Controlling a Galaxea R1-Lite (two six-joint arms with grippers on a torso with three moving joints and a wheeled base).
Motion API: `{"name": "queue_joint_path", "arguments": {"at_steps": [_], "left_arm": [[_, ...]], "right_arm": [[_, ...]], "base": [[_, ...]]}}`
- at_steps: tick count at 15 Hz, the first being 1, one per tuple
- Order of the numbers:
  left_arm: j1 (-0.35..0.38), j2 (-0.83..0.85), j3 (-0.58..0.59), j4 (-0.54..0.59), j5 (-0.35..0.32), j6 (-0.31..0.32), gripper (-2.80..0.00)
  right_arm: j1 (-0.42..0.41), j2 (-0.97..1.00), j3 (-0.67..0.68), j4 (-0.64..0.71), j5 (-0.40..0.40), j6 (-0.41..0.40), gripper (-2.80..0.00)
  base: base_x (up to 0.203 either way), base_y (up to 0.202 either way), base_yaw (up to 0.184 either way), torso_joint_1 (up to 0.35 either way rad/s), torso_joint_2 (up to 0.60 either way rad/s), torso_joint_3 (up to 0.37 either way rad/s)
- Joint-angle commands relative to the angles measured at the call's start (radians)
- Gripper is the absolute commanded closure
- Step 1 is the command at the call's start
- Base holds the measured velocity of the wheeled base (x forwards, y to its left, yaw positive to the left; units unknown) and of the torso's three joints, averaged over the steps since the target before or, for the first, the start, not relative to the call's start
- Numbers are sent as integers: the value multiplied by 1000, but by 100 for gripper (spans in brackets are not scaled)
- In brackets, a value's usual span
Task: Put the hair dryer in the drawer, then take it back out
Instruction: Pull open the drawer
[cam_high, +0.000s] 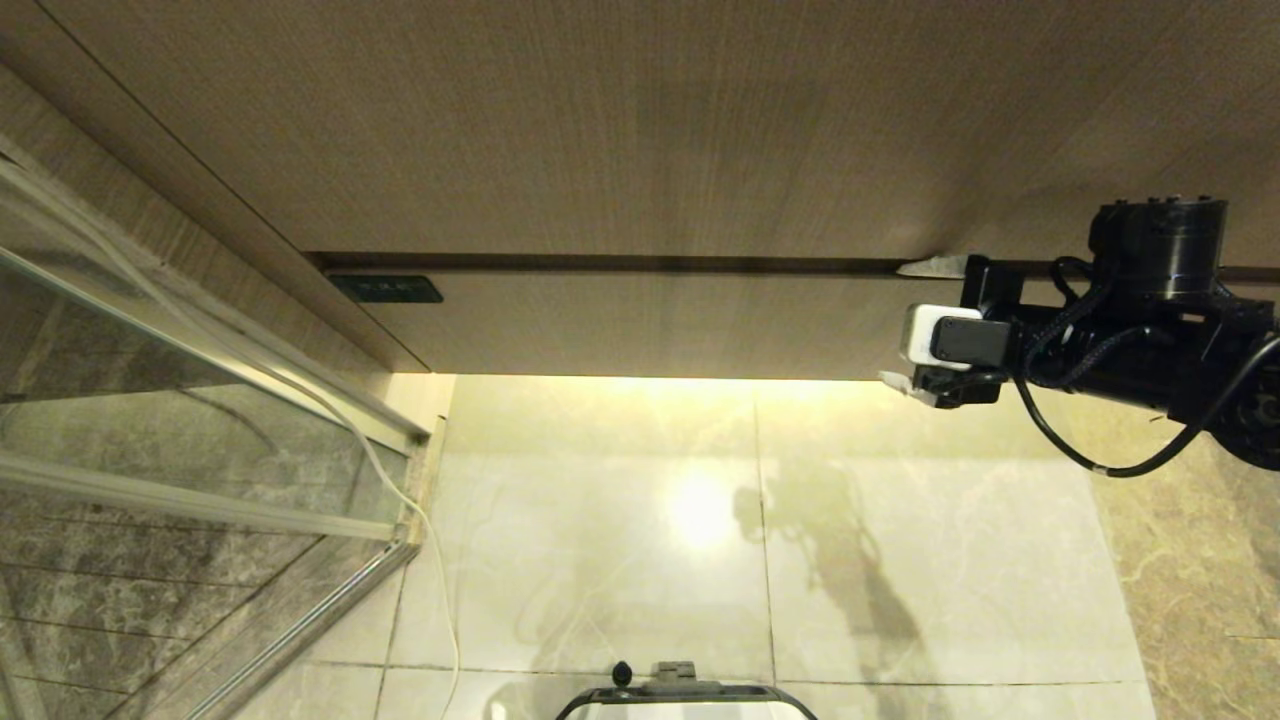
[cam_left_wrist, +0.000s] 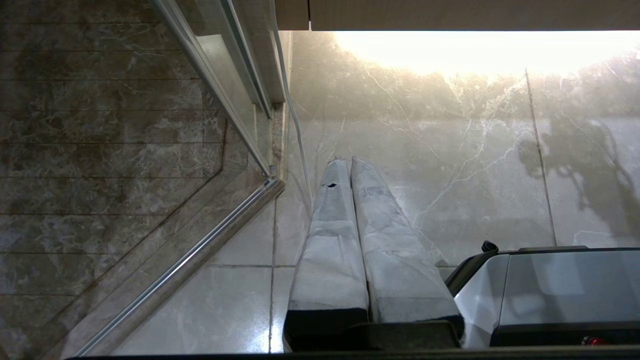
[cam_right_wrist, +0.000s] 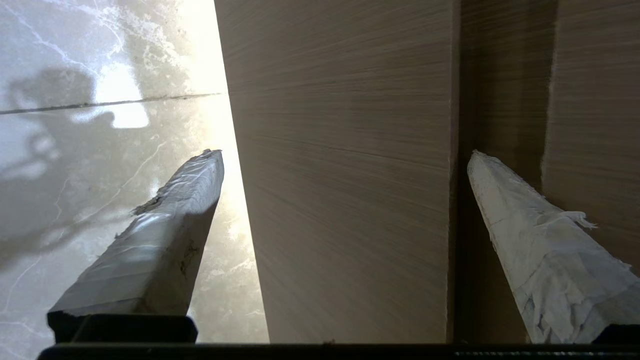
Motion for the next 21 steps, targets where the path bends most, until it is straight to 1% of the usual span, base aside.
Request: {"name": "queue_joint_path", "arguments": {"at_steps": [1,5,7,9,10,11,12,15,20,21], "left_arm": [[-1,0,0,0,0,0,0],[-1,0,1,0,0,0,0],[0,0,0,0,0,0,0],[0,0,0,0,0,0,0],[0,0,0,0,0,0,0],[-1,0,0,0,0,0,0],[-1,0,0,0,0,0,0],[0,0,2,0,0,0,0],[0,0,0,0,0,0,0],[0,0,0,0,0,0,0]], "right_arm": [[1,34,-23,3,-1,-7,-280],[1,79,-64,15,-10,4,-280],[-1,78,-63,37,-12,28,-280],[-5,70,-67,156,-14,65,-280],[-9,62,-73,251,-15,84,-280],[-16,52,-77,317,-22,98,-280],[-21,41,-75,343,-40,106,-280],[-22,30,-70,352,-59,150,-280],[-22,9,-59,408,-127,160,-280],[-21,-2,-43,442,-139,196,-280]], "base": [[0,0,0,0,0,0],[0,0,0,0,0,0],[0,0,0,0,0,0],[0,0,0,0,0,0],[0,0,0,0,0,0],[0,0,0,0,0,0],[0,0,0,0,0,0],[0,0,0,0,0,0],[0,0,0,0,0,0],[0,0,0,0,0,0]]}}
